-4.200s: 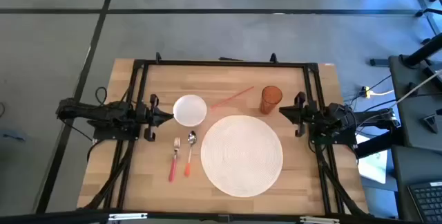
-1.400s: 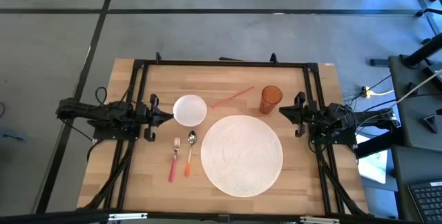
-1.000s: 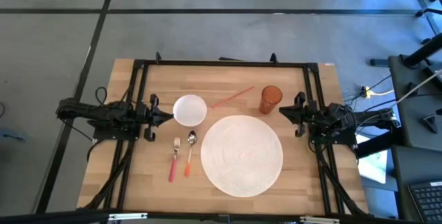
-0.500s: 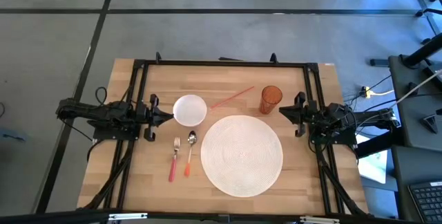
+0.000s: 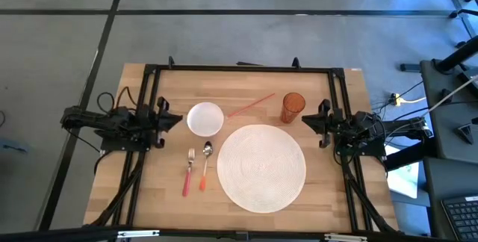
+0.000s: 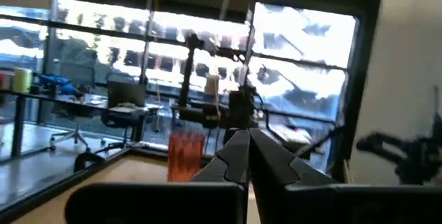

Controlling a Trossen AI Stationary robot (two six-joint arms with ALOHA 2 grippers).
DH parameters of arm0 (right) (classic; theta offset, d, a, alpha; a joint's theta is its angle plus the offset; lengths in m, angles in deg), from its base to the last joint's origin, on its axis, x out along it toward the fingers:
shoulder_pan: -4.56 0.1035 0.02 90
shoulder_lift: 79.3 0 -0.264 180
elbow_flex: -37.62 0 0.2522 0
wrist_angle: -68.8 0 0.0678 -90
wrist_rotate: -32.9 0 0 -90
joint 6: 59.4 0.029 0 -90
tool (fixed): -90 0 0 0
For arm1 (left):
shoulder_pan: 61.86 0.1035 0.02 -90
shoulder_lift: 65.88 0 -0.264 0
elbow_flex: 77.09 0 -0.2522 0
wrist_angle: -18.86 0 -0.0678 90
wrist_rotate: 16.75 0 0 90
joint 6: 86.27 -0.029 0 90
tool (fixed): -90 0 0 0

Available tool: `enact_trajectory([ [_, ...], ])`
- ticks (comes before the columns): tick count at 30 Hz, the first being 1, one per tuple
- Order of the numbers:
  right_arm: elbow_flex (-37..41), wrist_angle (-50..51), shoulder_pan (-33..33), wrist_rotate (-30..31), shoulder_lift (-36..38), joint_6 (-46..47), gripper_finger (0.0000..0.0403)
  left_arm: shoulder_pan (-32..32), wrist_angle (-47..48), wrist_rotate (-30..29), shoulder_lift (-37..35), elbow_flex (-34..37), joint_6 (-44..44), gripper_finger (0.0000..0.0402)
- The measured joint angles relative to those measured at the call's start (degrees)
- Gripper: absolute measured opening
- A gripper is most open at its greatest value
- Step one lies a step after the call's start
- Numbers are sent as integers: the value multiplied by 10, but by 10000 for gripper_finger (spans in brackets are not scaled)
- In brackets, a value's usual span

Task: Pick & Place Utensil
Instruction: Put the white bowl on the white mat

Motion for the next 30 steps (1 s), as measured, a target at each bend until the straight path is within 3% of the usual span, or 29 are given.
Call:
enact_trajectory([
  [3,0,0,0,0,0,0,44,2,-24,-100,4,-1,103,4],
  [5,0,0,0,0,0,-3,44,10,21,-139,17,-20,119,4],
  [9,0,0,0,1,0,-7,44,22,88,-124,94,-68,202,4],
  [14,0,0,0,1,0,-7,44,23,143,-67,253,-167,262,4],
  [17,0,0,0,1,0,-8,44,23,244,-58,371,-255,297,4],
  [24,0,1,0,1,0,-7,44,23,506,-26,647,-481,262,4],
  [27,0,1,0,1,0,-15,44,35,585,-24,738,-563,300,6],
  [30,0,0,0,1,0,-32,44,57,647,23,806,-632,319,21],
])
